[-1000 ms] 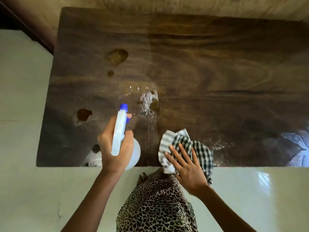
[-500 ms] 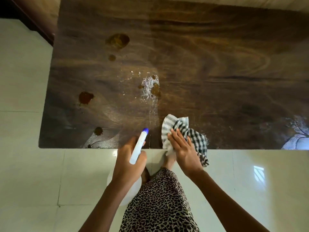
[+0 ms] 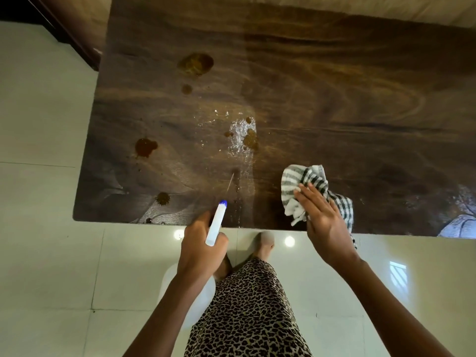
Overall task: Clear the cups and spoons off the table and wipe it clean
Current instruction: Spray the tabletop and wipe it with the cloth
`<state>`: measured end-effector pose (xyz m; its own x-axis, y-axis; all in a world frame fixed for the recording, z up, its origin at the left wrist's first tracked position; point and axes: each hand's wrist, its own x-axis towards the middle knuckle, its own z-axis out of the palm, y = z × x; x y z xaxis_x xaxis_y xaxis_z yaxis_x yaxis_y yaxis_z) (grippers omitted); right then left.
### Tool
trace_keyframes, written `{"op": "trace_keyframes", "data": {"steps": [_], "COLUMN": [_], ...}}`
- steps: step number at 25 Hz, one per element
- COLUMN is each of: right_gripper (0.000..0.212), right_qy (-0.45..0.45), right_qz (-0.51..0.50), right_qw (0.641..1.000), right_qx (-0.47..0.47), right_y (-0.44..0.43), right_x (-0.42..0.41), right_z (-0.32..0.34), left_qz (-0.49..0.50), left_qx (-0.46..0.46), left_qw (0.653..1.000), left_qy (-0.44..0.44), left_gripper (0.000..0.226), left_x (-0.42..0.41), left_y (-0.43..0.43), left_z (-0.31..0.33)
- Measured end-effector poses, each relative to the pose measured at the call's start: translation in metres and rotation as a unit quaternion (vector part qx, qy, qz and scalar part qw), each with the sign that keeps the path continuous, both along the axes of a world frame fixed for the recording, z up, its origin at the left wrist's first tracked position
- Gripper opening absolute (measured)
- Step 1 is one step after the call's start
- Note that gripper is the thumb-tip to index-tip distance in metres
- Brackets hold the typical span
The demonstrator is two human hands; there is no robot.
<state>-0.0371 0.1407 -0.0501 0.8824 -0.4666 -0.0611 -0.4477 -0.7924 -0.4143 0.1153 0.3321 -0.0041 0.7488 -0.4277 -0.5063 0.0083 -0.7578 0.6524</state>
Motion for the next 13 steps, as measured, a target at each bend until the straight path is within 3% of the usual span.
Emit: {"op": "trace_keyframes", "data": {"steps": [5, 7, 13], "right_gripper": [0.051, 0.051, 0.057], "right_qy": [-0.008, -0.009, -0.005], "right_qz": [-0.031, -0.024, -0.008], "right_qw": [0.999, 0.999, 0.999], "right_qx": [0.026, 0.029, 0.035], "right_y": [0.01, 0.015, 0.031], "right_x": [0.022, 0.029, 0.053], "right_z": [0.005, 0.006, 0.011], "left_qz": [0.055, 0.089, 0.191], "left_qx": [-0.03, -0.041, -0.002], "left_qw": [0.998, 0.995, 0.98], "left_qy": [-0.001, 0.01, 0.053], "left_gripper": [0.018, 0.01, 0.019], "left_x": [0.012, 0.018, 0.03], "left_y": [0.01, 0.018, 0.043], "left_z": [0.007, 0.009, 0.014]}}
